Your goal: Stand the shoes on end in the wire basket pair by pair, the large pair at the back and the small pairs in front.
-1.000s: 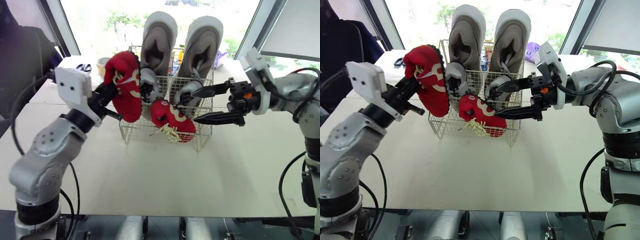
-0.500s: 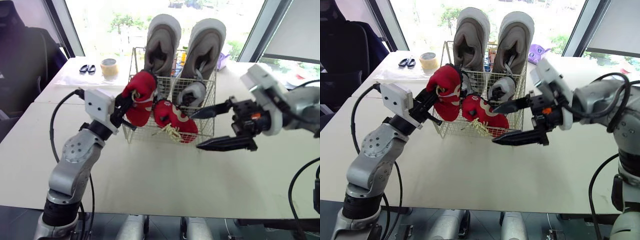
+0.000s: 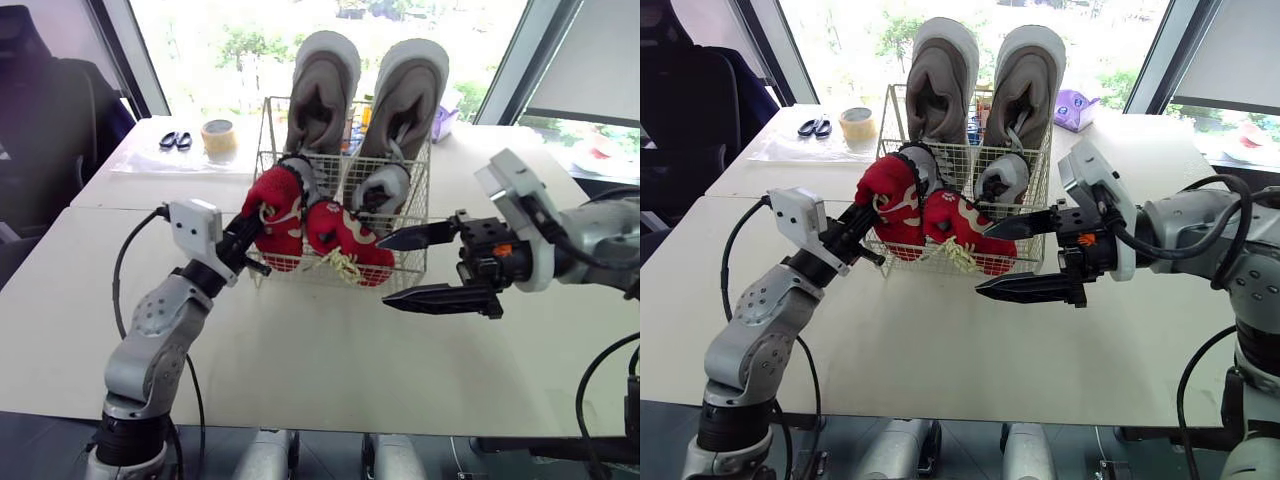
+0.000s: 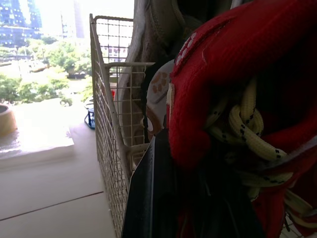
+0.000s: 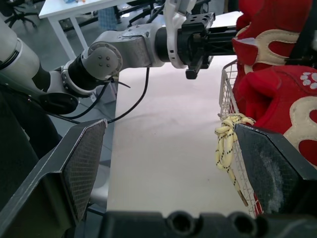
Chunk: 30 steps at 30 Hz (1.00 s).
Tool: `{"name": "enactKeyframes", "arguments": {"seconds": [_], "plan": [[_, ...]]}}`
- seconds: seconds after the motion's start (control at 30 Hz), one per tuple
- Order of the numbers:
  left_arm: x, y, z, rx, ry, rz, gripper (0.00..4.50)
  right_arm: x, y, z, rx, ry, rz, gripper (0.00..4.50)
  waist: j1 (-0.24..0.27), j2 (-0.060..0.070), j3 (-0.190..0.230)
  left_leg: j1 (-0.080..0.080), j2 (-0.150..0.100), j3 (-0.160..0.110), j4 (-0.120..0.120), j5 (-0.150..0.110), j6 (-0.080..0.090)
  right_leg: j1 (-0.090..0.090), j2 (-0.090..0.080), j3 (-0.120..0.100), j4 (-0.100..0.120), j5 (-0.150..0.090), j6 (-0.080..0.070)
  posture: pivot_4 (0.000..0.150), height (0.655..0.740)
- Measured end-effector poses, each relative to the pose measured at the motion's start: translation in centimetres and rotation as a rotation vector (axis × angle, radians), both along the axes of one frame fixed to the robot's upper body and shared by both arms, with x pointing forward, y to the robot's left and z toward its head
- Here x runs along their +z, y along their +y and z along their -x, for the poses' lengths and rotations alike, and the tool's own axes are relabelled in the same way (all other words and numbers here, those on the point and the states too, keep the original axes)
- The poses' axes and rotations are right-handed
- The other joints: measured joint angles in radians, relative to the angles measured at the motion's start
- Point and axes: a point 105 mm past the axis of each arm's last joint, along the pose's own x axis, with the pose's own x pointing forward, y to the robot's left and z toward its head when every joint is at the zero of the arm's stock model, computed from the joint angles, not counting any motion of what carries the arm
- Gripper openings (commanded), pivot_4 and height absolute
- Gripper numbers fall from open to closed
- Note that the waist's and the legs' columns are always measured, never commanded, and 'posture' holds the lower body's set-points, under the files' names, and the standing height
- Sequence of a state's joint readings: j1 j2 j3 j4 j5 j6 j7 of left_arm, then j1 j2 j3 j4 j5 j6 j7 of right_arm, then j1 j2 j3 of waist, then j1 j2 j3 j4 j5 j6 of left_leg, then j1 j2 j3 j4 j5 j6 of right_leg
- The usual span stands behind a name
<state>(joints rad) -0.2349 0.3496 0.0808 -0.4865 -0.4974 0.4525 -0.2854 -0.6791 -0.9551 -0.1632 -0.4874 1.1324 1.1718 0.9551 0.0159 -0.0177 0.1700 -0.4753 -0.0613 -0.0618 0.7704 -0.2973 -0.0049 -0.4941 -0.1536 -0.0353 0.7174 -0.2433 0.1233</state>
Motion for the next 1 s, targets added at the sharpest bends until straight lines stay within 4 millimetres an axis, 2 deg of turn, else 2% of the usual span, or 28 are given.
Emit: {"name": "enactKeyframes", "arguments": {"seconds": [0.07, 0.17, 0.37, 0.47, 0.63, 0.73, 0.87, 1.0], "plan": [[-0.9, 0.2, 0.4, -0.023, 0.056, -0.003, 2.22, -0.2, -0.1, -0.1, -0.007, 0.004, -0.004, 4.50, -0.002, 0.000, 0.000, -0.001, 0.000, 0.000, 0.000, 0.000, 0.000, -0.001, 0.000, 0.000, 0.000, 0.000, 0.000, 0.150, 0.6563], [-0.6, -0.1, 1.0, -0.072, 0.086, -0.010, 3.65, -0.2, -0.1, -0.1, -0.006, -0.006, -0.010, 4.50, -0.002, 0.000, 0.000, 0.000, 0.000, 0.000, 0.000, 0.000, 0.000, -0.001, 0.001, 0.000, 0.000, 0.000, 0.000, 0.150, 0.6563], [-0.8, 1.6, 2.9, -0.118, 0.200, -0.066, 3.65, -0.8, -0.4, -0.3, -0.022, 0.002, -0.016, 4.50, -0.005, 0.000, 0.000, 0.000, 0.002, 0.000, -0.002, 0.000, 0.000, -0.002, 0.002, 0.000, 0.000, 0.000, 0.000, 0.150, 0.6563], [-1.8, 3.6, 4.8, -0.177, 0.348, -0.079, 3.65, -1.4, -0.8, -0.3, -0.034, 0.014, -0.006, 4.50, -0.005, 0.001, 0.001, -0.001, 0.002, 0.000, -0.003, 0.000, 0.000, -0.003, 0.002, 0.000, 0.000, -0.001, -0.001, 0.150, 0.6563], [-2.2, 6.7, 7.5, -0.236, 0.509, -0.155, 3.65, -2.7, -2.0, -0.5, -0.080, 0.048, 0.030, 4.50, -0.001, 0.001, 0.001, -0.002, 0.002, 0.000, -0.002, 0.000, 0.000, -0.003, 0.001, 0.000, -0.001, -0.001, -0.001, 0.150, 0.6563], [-2.3, 8.6, 7.5, -0.203, 0.539, -0.169, 3.65, -4.2, -3.1, -0.6, -0.126, 0.104, 0.050, 4.50, -0.002, 0.001, 0.001, -0.002, 0.002, 0.000, -0.003, -0.001, 0.000, -0.003, -0.002, 0.000, -0.002, -0.001, -0.001, 0.150, 0.6563], [-3.4, 9.8, 7.8, -0.210, 0.592, -0.234, 3.65, -5.4, -4.4, -0.9, -0.188, 0.151, 0.033, 4.50, -0.003, 0.001, 0.001, -0.003, 0.002, 0.001, -0.005, -0.001, 0.000, -0.005, -0.002, 0.000, -0.004, -0.001, -0.002, 0.150, 0.6563], [-4.9, 9.4, 8.0, -0.272, 0.642, -0.267, 3.65, -6.4, -5.0, -1.0, -0.226, 0.181, 0.030, 4.50, -0.003, 0.003, 0.002, -0.003, 0.002, 0.001, -0.006, -0.001, 0.000, -0.005, -0.002, 0.000, -0.005, -0.001, -0.002, 0.150, 0.6563]]}}
